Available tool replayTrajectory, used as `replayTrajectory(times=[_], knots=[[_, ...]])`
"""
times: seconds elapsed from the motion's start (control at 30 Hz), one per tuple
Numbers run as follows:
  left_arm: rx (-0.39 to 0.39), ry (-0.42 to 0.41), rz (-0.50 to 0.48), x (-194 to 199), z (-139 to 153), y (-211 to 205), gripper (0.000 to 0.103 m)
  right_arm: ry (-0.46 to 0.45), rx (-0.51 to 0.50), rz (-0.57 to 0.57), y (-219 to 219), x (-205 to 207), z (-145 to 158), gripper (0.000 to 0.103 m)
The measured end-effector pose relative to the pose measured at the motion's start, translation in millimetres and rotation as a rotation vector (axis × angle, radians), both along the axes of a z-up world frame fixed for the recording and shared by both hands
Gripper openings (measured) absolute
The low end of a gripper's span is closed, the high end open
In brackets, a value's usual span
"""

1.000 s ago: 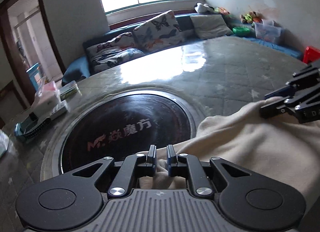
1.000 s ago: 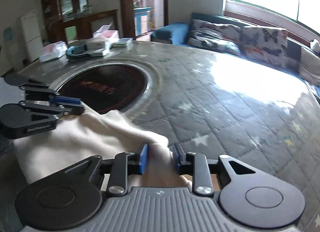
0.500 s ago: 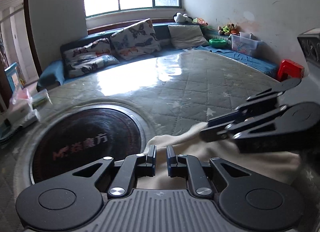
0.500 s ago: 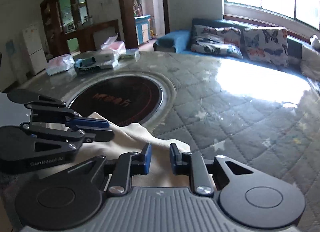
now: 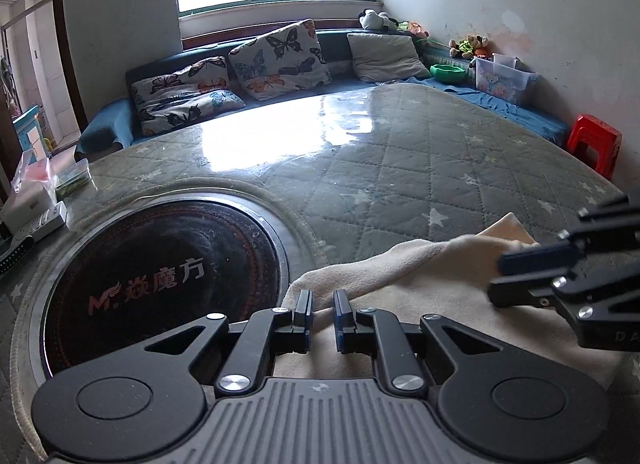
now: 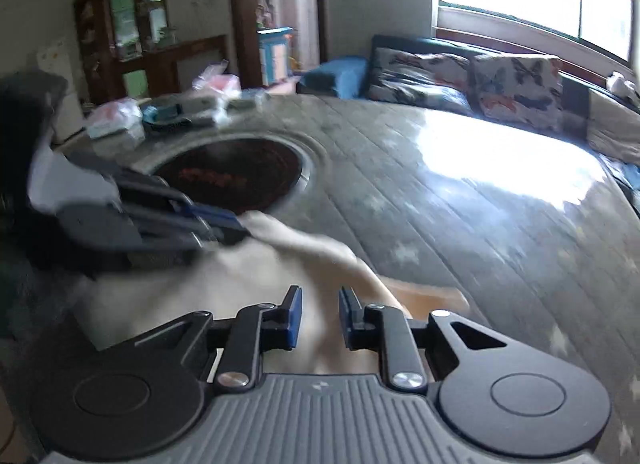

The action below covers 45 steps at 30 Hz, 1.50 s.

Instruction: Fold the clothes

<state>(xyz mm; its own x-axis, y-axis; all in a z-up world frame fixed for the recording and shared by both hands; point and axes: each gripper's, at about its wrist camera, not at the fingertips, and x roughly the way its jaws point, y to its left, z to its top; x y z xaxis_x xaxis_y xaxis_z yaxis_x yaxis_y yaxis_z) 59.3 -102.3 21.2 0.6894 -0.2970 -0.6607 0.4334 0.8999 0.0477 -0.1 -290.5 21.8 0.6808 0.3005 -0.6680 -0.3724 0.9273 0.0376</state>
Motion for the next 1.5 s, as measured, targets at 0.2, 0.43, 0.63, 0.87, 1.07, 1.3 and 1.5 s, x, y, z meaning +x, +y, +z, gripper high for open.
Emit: replayTrajectory(times=[0.2,0.43,0.63,0.87,1.07,1.3,1.5], knots=[[0.003,-0.001,0.002,-1,1,0,0.013,-0.017,0.051,-0.103,-31,-3,4,0.018],[0.021,-0.022,0.004,-2,-1,-4,0.013,0.028,0.097,-0.13,-54,-2,2,0.019],[0.026,-0.024,0.006,-3,-1,-5,0.013,0.009,0.054,-0.138,-41,1,-8,0.005],[0.038,-0.045,0.002,-7,-3,-6,0.013,-0.029,-0.05,-0.132,-34,2,-10,0.004],[0.05,-0.054,0.004,-10,-3,-8,0.014,-0.055,0.012,-0.136,-43,-5,4,0.008],[0.052,-0.062,0.013,-13,-4,-10,0.014,-0.104,-0.036,0.039,-13,-51,17,0.008],[0.058,-0.073,0.013,-15,-5,-11,0.014,-0.062,-0.066,0.023,-12,-67,-11,0.007]])
